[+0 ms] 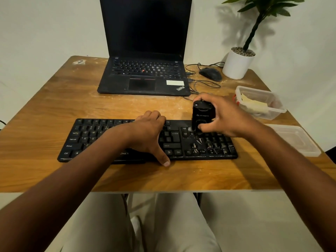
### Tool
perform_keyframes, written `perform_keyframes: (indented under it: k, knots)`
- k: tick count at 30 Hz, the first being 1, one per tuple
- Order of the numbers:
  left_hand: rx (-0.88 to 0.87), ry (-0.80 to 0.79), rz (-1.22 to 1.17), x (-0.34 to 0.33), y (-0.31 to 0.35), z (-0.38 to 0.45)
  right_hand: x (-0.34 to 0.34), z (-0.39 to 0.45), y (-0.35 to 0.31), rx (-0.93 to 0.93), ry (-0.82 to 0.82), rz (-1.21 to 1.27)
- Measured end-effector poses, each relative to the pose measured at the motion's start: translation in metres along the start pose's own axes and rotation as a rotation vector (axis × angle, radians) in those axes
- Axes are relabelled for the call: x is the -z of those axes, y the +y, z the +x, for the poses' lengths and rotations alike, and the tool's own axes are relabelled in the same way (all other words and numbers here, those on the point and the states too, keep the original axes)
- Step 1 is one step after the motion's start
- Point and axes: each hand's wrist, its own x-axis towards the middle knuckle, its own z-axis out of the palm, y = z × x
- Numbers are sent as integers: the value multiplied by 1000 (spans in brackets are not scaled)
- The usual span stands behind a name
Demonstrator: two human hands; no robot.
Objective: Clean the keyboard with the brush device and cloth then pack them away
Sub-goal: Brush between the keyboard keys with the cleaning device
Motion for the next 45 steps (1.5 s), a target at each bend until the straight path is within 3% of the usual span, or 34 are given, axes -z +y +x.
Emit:
perform_keyframes:
  k: [3,6,9,14,18,21,26,30,33,37,39,42,45]
  knots:
    - [3,3,10,0,0,0,12,4,-2,8,25,-64]
    - [6,9,3,0,0,-1,-2,7,-11,25,112,43]
    - [6,3,-8,0,0,-1,-16,0,-4,13,101,106]
    - [7,4,-5,0,1,-1,12,-9,5,-37,49,-41]
    - [6,6,-7,0,0,-1,-4,-11,-9,26,137,130]
    - [6,7,-4,-1,-1,0,-22,-21,-3,24,95,191]
    - [8,3,8,-1,-2,1,4,-32,7,-25,27,109]
    - [10,-2,8,0,-1,0,0,-27,1,19,112,164]
    - [11,-2,9,1,0,-1,-13,-30,0,26,75,200]
    - [13,-11,7,1,1,0,8,-30,1,-25,-63,21]
    - [13,-8,9,1,1,0,17,-27,0,-25,-52,-47]
    - [13,-6,2,1,0,-1,4,-25,-8,8,49,89]
    - [11,-3,2,1,0,-2,-14,-31,-13,36,20,159]
